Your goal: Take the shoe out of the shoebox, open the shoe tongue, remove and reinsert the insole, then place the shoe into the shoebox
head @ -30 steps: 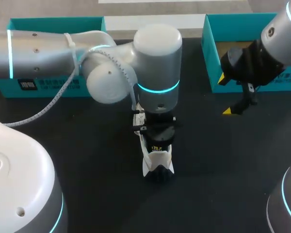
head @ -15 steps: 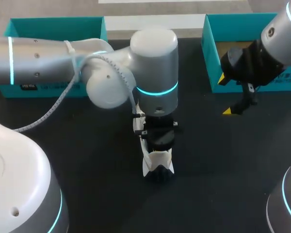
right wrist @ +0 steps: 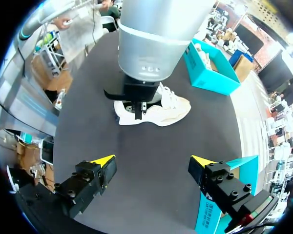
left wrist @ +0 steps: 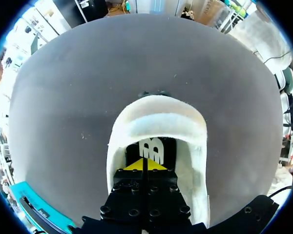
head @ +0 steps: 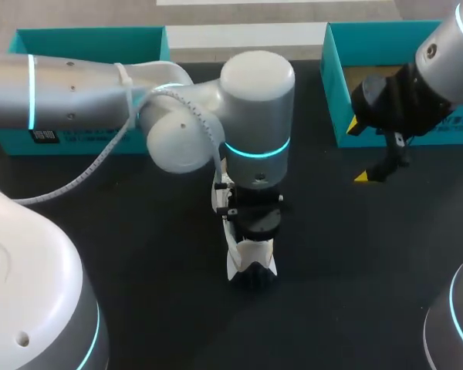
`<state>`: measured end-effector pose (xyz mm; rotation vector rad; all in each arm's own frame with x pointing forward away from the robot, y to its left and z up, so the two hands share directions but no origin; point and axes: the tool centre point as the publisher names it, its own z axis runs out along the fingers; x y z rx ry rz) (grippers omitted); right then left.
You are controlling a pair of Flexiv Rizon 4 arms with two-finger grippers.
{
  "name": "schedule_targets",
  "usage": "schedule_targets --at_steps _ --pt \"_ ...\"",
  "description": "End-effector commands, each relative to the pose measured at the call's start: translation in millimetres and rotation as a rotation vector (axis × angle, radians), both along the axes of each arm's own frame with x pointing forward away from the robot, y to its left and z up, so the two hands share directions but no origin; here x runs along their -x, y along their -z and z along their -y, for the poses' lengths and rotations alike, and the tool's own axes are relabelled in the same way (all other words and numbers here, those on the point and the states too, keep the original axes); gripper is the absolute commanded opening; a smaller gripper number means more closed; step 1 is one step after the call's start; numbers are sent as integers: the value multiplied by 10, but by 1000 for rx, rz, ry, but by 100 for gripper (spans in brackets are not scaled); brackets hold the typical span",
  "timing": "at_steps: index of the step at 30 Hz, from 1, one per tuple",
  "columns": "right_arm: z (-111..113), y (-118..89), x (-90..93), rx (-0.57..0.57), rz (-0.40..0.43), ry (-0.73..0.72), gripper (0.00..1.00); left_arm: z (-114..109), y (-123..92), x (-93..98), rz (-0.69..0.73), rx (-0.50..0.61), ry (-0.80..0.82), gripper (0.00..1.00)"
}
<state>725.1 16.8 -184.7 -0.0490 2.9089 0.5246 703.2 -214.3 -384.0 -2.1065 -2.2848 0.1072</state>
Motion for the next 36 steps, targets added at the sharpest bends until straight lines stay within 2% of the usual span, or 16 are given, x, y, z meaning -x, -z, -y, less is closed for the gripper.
schedule_targets --at_steps 1,4,12,16,21,24,29,33,36 --pt "-12 12 -10 3 0 0 100 -145 -225 61 14 57 3 0" --pt "-12 12 -10 3 0 0 100 -70 -218 84 2 82 9 0" --pt "-12 12 -10 3 0 0 100 151 40 154 -21 72 42 0" --pt "-12 12 -10 3 0 0 100 140 131 158 -29 48 33 0" --pt "-12 12 -10 3 0 0 100 11 223 143 -5 0 20 0" --pt "-12 12 -10 3 0 0 100 -104 187 85 14 -28 -2 0" --pt "-12 12 -10 3 0 0 100 -257 -36 -38 97 -49 -37 0" --pt "-12 12 -10 3 0 0 100 -296 -237 -170 228 -11 -99 0" --pt "-12 12 -10 3 0 0 100 -288 -298 -305 352 13 -147 0"
